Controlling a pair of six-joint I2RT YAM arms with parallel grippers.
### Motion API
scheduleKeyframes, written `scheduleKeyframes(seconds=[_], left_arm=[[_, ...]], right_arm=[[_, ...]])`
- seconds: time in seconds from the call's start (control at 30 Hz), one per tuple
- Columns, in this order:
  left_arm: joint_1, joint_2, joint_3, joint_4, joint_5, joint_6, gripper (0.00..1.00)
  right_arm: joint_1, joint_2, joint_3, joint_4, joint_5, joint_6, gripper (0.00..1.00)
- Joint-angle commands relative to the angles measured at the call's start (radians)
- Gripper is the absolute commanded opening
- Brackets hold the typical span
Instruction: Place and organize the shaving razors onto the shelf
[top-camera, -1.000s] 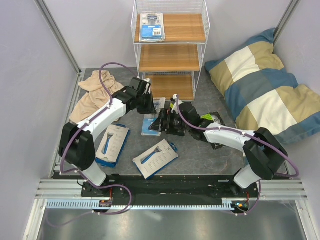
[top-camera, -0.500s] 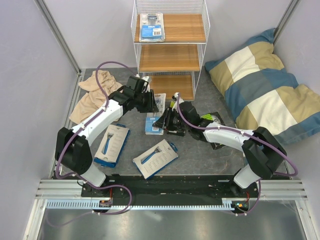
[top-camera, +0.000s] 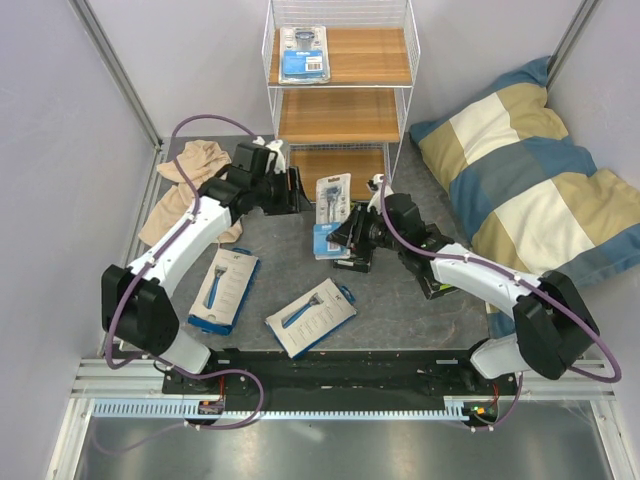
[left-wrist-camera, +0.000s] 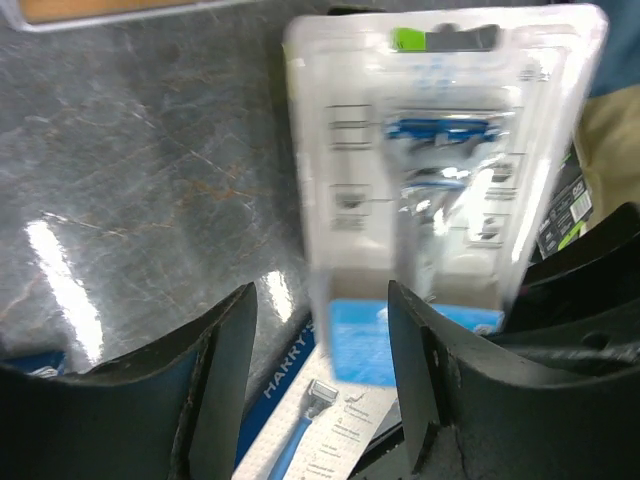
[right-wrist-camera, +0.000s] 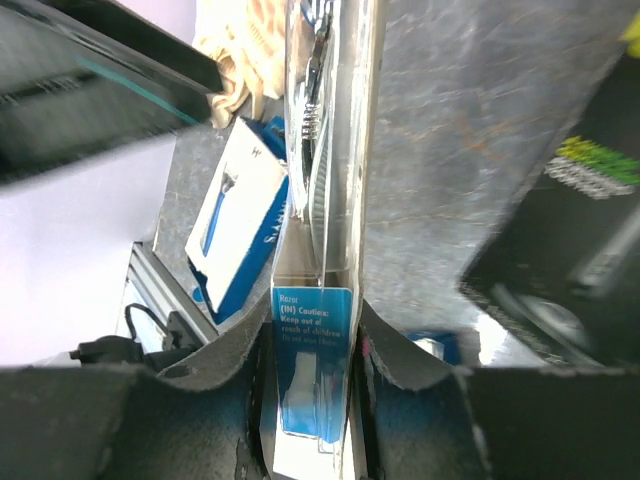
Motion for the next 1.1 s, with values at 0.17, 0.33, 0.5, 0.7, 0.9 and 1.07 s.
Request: scheduleKeyframes(seconds=[0.17,0.33,0.5,0.7,0.9,1.07], left_arm=[[0.116,-0.096,-0.131,0.309,0.362,-0.002,0.6],[0.144,-0.107,-0.228,0.478,0.528,-0.056,0.58],[0.144,-0.092,-0.251,0.538,0.616,-0.068,0.57],[0.145,-0.089,-0.3,0.659,0.711,-0.105,0.53],[0.146,-0.09,-0.334,0.727,0.798,-0.137,0.15],[0.155,-0.096,-0.339,0.748,0.78,-0.166,0.02]], right_arm=[[-0.062,-0.114,-0.011,-0.027,-0.213,-0.166,0.27],[-0.063,-0.14,-0.017,-0.022,-0.284,-0.215,0.27],[-0.063,-0.166,-0.029,0.048,-0.359,-0.207,0.28],[-0.063,-0.163,-0.046,0.146,-0.46,-0.166,0.28],[-0.065,-0.145,-0.046,0.156,-0.474,-0.148,0.3],[-0.065,-0.157,-0.035,0.085,-0.39,-0.163,0.53]])
